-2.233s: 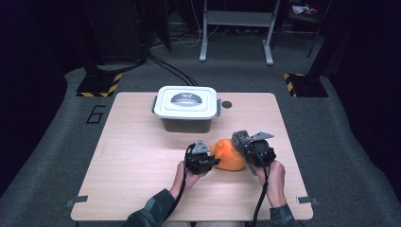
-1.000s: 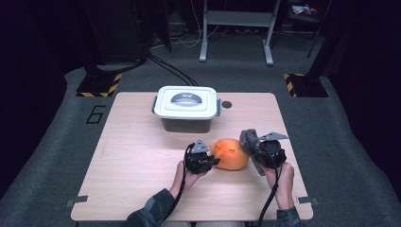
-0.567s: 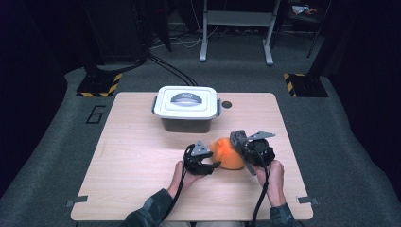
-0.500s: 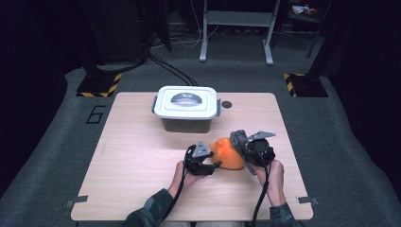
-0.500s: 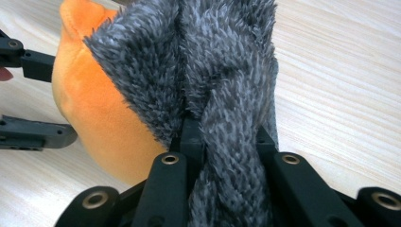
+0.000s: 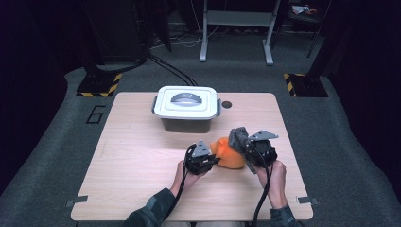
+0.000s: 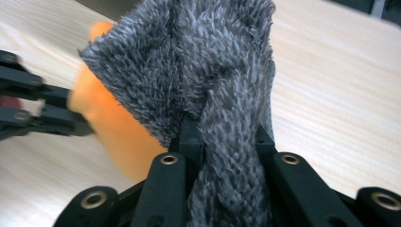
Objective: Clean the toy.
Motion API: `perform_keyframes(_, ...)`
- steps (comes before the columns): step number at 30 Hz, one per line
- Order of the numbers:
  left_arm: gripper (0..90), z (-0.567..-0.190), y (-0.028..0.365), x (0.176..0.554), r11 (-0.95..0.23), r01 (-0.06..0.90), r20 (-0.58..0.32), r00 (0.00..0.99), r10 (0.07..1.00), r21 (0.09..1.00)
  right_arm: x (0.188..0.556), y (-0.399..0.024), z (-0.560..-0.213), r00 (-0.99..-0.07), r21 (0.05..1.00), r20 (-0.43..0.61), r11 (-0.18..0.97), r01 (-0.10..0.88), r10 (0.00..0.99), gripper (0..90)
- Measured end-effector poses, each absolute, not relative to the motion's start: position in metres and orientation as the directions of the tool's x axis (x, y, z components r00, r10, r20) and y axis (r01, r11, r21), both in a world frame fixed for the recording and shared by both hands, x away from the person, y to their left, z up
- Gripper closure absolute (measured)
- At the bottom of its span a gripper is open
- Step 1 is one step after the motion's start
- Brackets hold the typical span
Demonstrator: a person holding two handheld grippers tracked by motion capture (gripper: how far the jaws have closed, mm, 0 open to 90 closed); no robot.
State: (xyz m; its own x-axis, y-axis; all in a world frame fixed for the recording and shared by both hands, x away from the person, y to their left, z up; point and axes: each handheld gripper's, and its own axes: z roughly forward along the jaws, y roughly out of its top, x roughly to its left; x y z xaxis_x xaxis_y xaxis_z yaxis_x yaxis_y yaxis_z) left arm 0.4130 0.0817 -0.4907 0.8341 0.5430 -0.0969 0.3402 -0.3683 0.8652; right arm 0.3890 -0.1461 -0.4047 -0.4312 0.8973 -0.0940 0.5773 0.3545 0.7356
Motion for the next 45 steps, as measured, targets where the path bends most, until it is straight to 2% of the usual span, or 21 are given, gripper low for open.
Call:
perform_keyframes(4,80.7,-0.487,0.08,0.409,-0.357,0.359,-0.124,0.833,0.539,0.862,0.382,-0.132,-0.398,-0.487,0.742,-0.09,0.385,0.549,0.869,74.3)
perform_keyframes(8,80.2,-0.49,0.08,0.413,-0.363,0.384,-0.133,0.82,0.557,0.849,0.392,-0.119,-0.411,-0.508,0.712,-0.124,0.433,0.553,0.852,74.3)
perform_keyframes(20,79.6,-0.493,0.082,0.417,-0.344,0.412,-0.163,0.807,0.567,0.844,0.401,-0.116,-0.416,-0.503,0.703,-0.142,0.444,0.555,0.853,74.3)
perform_keyframes(33,79.4,-0.493,0.083,0.418,-0.347,0.415,-0.163,0.807,0.568,0.841,0.403,-0.142,-0.423,-0.434,0.695,-0.109,0.381,0.61,0.894,74.1)
perform_keyframes(45,78.9,-0.494,0.083,0.417,-0.346,0.417,-0.167,0.807,0.567,0.84,0.414,-0.172,-0.446,-0.357,0.661,-0.072,0.313,0.682,0.931,74.1)
